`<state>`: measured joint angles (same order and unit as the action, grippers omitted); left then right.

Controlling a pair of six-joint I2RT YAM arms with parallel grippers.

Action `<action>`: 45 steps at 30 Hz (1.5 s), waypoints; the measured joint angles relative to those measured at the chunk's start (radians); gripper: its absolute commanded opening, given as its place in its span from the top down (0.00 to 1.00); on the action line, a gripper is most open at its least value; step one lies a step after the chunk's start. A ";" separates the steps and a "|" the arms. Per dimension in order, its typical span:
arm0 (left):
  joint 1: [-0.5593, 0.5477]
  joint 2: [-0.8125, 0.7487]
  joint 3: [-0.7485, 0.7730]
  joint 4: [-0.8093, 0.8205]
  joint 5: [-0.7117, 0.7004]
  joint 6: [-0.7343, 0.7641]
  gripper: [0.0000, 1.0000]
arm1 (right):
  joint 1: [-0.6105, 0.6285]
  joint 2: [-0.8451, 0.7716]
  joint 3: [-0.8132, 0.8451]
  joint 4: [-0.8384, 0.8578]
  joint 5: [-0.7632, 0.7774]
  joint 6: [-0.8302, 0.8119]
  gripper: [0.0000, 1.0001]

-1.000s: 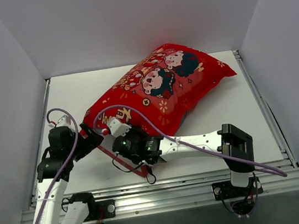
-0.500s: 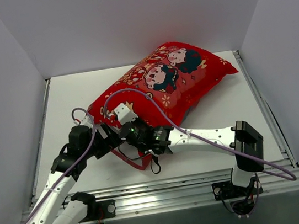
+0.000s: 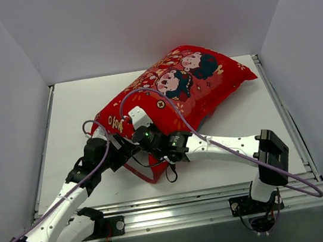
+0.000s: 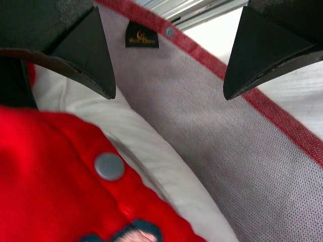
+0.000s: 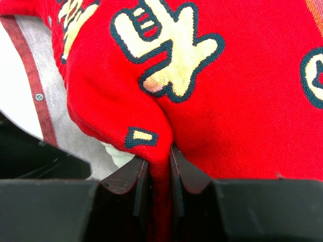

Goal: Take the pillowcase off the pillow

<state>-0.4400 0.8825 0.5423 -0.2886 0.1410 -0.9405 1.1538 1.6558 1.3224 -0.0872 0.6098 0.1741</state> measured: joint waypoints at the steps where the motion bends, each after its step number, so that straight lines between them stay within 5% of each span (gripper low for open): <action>1: 0.000 0.010 -0.013 0.029 -0.006 -0.011 0.04 | -0.003 0.000 -0.001 0.000 -0.006 0.009 0.85; 10: -0.006 0.095 -0.037 0.193 -0.035 -0.059 0.04 | -0.010 -0.009 -0.003 0.000 -0.031 0.050 0.71; 16: -0.010 0.124 -0.037 0.243 -0.054 -0.066 0.04 | -0.021 -0.044 0.000 0.001 -0.018 0.061 0.70; 21: -0.011 0.162 -0.037 0.248 -0.055 -0.073 0.04 | -0.038 -0.047 0.006 -0.002 0.035 0.061 0.73; 28: -0.013 0.124 -0.045 0.248 -0.020 -0.113 0.05 | -0.066 -0.048 0.005 -0.011 0.071 0.071 1.00; 37: -0.030 -0.113 -0.054 0.243 0.042 -0.160 0.06 | -0.078 -0.087 -0.049 0.019 -0.002 0.068 1.00; 45: -0.067 0.091 -0.054 0.338 0.137 -0.163 0.06 | -0.087 -0.103 -0.071 0.039 -0.050 0.068 1.00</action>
<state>-0.5068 0.9737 0.4885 0.0498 0.2783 -1.1030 1.0668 1.5532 1.2514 -0.0479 0.5602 0.2417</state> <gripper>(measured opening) 0.941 0.040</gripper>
